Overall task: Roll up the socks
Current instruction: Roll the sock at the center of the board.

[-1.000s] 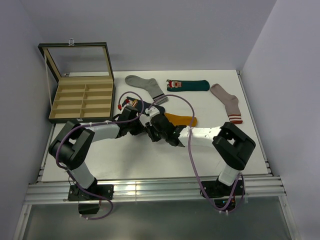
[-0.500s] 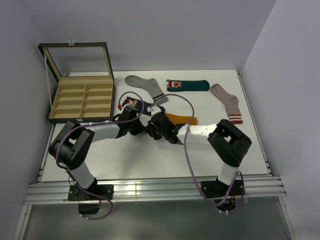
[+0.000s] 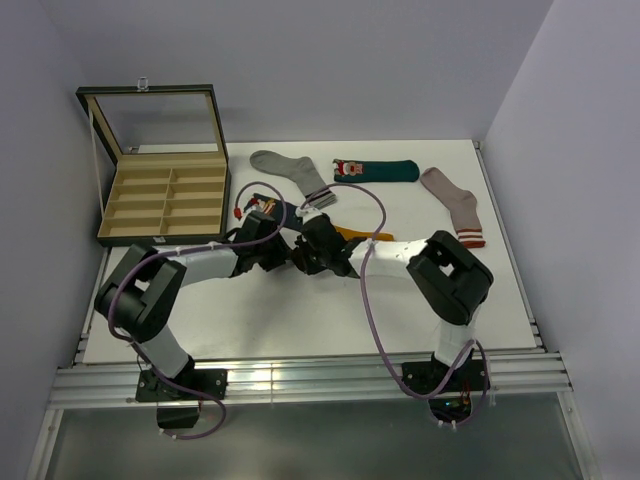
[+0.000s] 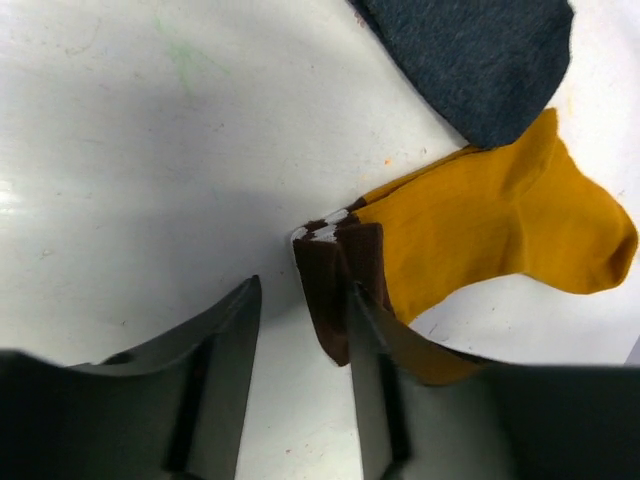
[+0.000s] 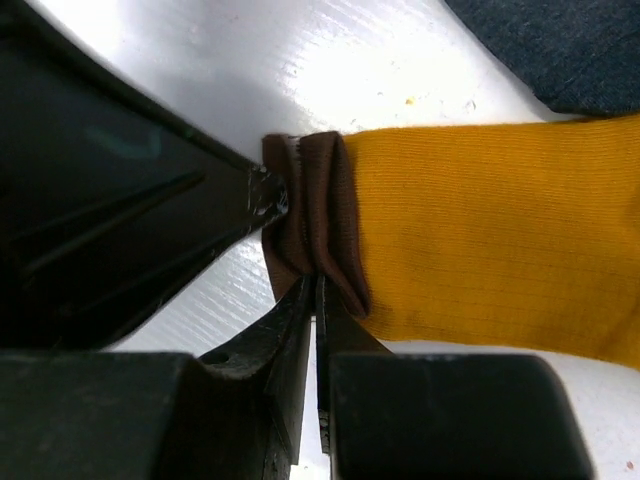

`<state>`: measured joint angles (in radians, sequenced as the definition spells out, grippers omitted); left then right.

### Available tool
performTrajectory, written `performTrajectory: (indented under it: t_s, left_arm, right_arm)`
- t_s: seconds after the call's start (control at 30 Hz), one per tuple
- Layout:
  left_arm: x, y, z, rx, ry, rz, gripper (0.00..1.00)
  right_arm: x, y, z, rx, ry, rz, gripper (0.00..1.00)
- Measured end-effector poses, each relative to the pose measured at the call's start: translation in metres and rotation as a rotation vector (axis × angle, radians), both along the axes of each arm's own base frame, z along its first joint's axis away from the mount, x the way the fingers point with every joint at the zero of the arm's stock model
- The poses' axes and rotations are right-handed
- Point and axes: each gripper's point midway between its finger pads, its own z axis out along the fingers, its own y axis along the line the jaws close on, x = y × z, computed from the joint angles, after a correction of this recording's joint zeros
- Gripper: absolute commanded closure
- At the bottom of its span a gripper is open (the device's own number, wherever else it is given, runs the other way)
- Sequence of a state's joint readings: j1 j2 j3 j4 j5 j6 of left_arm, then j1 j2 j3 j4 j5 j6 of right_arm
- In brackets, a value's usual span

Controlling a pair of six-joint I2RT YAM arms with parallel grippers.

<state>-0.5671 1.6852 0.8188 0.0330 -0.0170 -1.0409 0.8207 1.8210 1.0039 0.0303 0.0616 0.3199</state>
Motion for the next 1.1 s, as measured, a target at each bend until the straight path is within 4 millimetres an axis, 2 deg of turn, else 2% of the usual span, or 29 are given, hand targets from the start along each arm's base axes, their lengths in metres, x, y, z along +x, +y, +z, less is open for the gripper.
performTrajectory:
  t_s: [0.1,0.2,0.43,0.73,0.93,1.1]
  left_arm:
    - [-0.004,0.003,0.003,-0.008,-0.009,0.01,0.43]
    - [-0.008,0.006,0.005,-0.03,-0.021,0.024,0.41]
    - [-0.006,0.003,0.007,-0.057,-0.037,0.031,0.45]
    - [-0.004,-0.002,0.003,-0.079,-0.03,0.027,0.55]
    - [0.001,-0.001,-0.001,-0.086,-0.032,0.034,0.61]
    - [0.008,-0.006,-0.002,-0.102,-0.039,0.032,0.63]
  right_arm:
    - [0.001,-0.001,0.0,0.029,0.039,-0.008,0.89]
    - [0.002,-0.003,-0.001,0.074,0.094,-0.015,0.89]
    - [0.006,-0.011,-0.002,0.188,0.224,-0.033,0.89]
    - [0.008,-0.013,-0.005,0.344,0.377,-0.038,0.89]
    - [0.009,-0.014,-0.005,0.408,0.424,-0.035,0.89]
    - [0.009,-0.014,-0.005,0.419,0.434,-0.037,0.89]
